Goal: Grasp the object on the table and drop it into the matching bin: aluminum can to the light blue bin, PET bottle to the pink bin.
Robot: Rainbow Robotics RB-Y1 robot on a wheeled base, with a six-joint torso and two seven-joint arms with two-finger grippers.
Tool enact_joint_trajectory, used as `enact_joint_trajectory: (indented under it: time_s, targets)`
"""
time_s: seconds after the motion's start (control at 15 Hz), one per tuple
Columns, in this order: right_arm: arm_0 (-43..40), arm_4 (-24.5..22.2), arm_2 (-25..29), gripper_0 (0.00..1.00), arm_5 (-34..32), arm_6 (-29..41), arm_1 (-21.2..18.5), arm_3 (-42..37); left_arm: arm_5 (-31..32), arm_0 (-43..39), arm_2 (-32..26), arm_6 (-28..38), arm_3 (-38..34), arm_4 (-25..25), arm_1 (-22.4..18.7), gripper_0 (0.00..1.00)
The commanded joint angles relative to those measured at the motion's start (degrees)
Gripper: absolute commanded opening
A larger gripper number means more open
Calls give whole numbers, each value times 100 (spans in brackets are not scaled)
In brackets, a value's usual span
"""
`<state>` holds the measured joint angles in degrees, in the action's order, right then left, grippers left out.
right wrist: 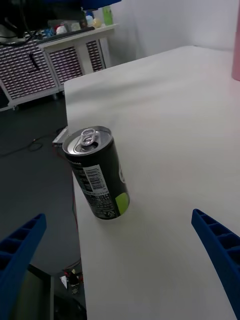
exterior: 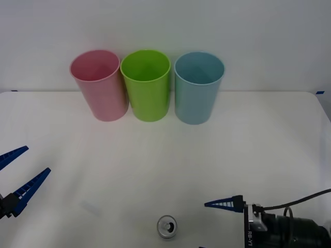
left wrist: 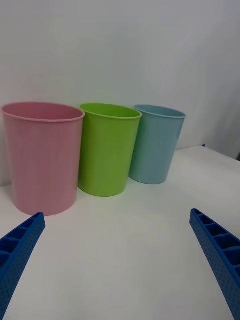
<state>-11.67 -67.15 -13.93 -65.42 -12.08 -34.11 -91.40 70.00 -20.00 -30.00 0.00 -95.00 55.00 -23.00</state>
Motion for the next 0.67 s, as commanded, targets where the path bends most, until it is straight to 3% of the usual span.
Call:
enact_joint_trajectory:
  time_s: [0.07,0.67]
  targets:
    - [174,0,-339,100,161,-119,1,123,0,0,0,0,0,0,0,100]
    - [358,-184,-857,100,636,-611,405,131,0,0,0,0,0,0,0,100]
